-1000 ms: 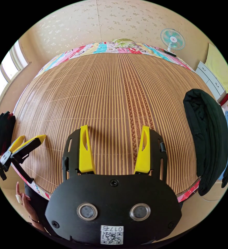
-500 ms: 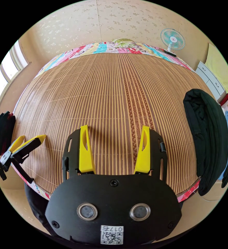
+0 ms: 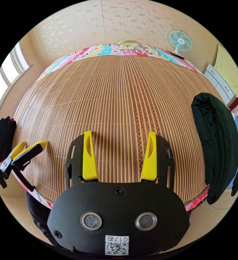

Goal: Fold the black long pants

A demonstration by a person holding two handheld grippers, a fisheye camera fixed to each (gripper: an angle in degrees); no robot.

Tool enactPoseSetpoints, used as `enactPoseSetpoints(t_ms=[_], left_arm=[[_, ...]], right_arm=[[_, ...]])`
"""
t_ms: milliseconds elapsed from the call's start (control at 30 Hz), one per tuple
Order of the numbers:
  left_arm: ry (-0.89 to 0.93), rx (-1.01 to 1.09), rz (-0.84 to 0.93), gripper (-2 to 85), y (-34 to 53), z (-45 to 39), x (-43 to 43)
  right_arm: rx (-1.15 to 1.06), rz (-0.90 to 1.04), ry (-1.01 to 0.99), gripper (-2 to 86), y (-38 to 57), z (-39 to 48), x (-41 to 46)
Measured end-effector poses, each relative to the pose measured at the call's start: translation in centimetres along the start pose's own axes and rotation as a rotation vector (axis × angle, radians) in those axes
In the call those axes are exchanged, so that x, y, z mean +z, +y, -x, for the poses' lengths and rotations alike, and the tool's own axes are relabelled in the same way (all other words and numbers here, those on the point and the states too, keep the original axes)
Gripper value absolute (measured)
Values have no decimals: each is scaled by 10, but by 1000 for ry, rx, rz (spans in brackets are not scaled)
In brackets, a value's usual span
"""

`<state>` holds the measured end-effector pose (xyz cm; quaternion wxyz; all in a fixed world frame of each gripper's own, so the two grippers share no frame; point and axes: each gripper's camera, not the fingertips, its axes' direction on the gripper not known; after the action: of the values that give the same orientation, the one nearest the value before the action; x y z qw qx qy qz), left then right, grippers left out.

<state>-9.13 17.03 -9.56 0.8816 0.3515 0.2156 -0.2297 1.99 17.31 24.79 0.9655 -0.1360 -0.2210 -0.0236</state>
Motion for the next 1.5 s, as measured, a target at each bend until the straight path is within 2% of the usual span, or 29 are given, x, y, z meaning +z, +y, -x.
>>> enactPoseSetpoints(t_ms=[833,1500], left_arm=[[3,-3,-3,351,-17,-39,-6],[7,-6,-6,351,-33,-63,-19]], right_arm=[[5,-4,-6,263,-21,48,10],[10,-8,-15,255,-43,77,-18]])
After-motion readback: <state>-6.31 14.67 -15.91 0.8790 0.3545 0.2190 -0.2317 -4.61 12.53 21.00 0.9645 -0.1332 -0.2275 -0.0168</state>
